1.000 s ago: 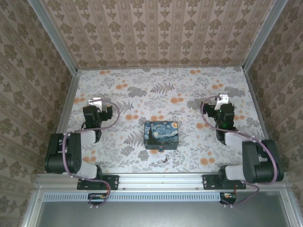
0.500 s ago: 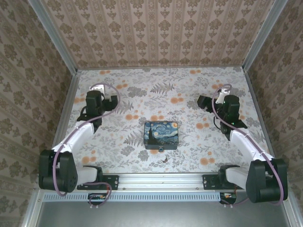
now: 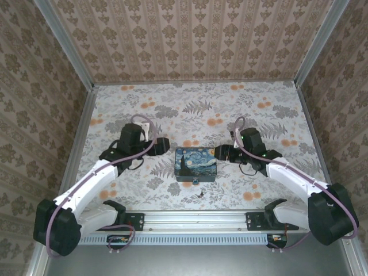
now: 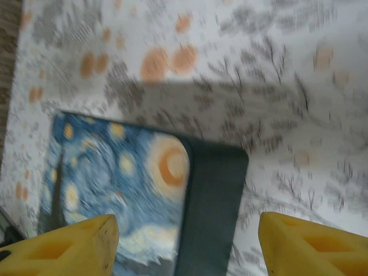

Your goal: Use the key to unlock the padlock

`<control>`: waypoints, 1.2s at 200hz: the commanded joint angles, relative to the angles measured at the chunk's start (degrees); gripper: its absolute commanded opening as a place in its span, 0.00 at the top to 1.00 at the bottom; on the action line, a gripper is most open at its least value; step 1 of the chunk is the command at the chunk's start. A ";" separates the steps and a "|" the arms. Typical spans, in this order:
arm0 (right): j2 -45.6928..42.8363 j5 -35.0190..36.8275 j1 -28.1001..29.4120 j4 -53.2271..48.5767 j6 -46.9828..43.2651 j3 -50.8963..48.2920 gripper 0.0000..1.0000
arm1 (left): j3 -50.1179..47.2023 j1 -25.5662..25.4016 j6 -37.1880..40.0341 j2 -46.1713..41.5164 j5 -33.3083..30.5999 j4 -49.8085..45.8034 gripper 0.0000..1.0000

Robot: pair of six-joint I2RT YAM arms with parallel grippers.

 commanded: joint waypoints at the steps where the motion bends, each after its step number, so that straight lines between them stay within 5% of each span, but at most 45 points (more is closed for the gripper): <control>1: -1.52 -0.35 1.76 -1.27 3.57 -2.17 0.34 | -2.46 -2.90 -5.31 1.21 3.68 0.19 0.19; 86: 1.57 -4.35 3.60 6.61 9.05 -3.02 0.44 | -4.89 -11.38 -9.82 11.05 3.86 10.77 0.34; 140: 9.39 -5.71 3.77 11.01 10.97 0.45 0.71 | -2.88 -11.81 -10.78 18.63 4.96 16.32 0.47; 240: 24.61 -4.28 -1.44 17.38 13.24 10.99 0.76 | 9.25 -7.83 -8.68 33.82 7.48 21.39 0.40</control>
